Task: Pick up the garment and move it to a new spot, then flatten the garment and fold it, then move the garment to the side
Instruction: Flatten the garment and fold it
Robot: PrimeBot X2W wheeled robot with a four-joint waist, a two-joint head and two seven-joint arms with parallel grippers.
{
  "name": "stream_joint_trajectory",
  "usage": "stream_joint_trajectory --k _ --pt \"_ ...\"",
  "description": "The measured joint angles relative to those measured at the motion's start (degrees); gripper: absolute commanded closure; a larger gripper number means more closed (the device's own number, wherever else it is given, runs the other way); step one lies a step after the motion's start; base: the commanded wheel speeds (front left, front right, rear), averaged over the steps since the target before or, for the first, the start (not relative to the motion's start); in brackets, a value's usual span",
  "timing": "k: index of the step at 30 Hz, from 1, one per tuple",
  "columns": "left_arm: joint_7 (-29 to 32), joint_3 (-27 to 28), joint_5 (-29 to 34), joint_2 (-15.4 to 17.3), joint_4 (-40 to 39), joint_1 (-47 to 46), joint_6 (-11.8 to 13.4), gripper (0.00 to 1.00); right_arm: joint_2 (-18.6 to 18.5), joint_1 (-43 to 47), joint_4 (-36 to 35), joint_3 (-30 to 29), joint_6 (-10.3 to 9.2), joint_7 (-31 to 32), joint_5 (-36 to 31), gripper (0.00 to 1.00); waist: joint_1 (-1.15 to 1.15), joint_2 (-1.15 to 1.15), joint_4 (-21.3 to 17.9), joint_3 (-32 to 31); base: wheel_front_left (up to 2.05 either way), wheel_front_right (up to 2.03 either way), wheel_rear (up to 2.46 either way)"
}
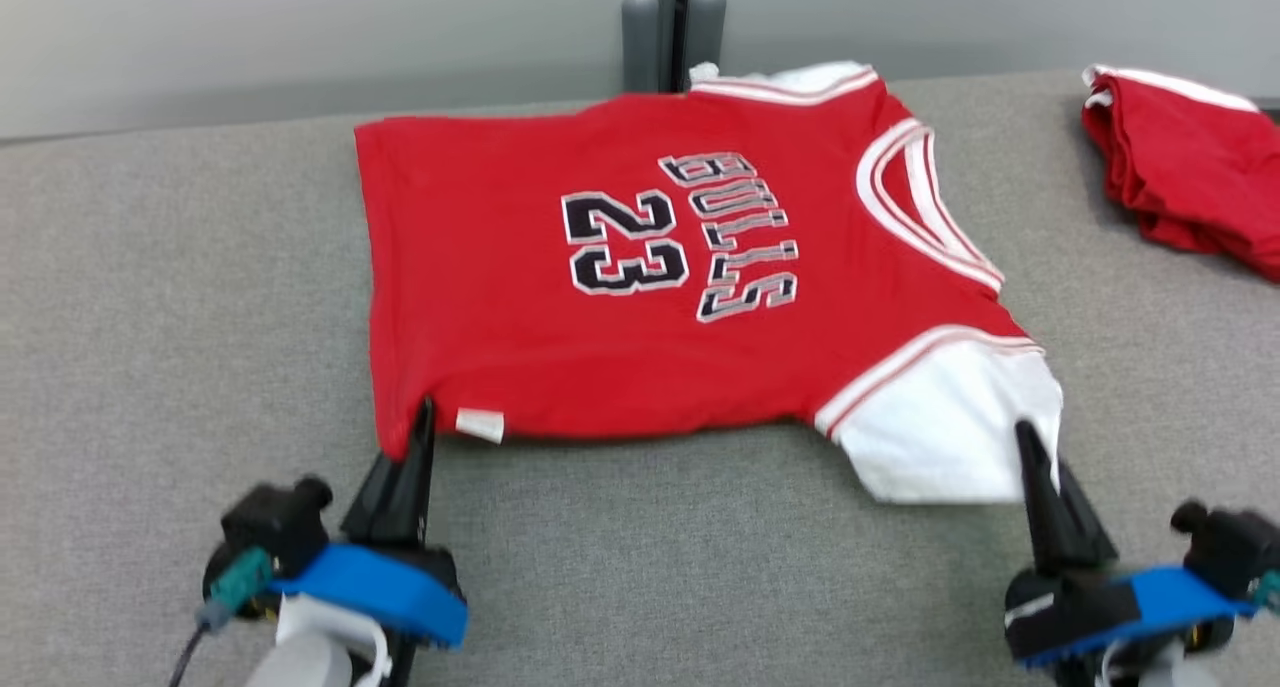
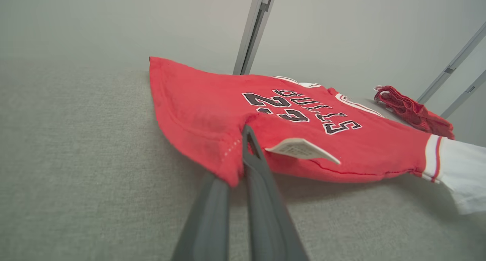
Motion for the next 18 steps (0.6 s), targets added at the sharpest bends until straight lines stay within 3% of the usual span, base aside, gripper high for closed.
stream_joint_trajectory --k 11,18 --pt "0.0 1.76 1.34 -1.04 -2.55 12.72 0.99 1.0 4.56 17.85 -8.84 -5.15 0.0 4.33 -1.75 1.0 0.0 -0.01 1.13 -4.26 0.0 0.0 0.0" --pt "0.02 0.11 2.11 -1.19 -3.39 16.73 1.16 1.0 6.79 26.13 -14.85 -5.87 0.0 8.4 -3.13 1.0 0.01 0.0 2.21 -5.6 0.0 0.0 0.0"
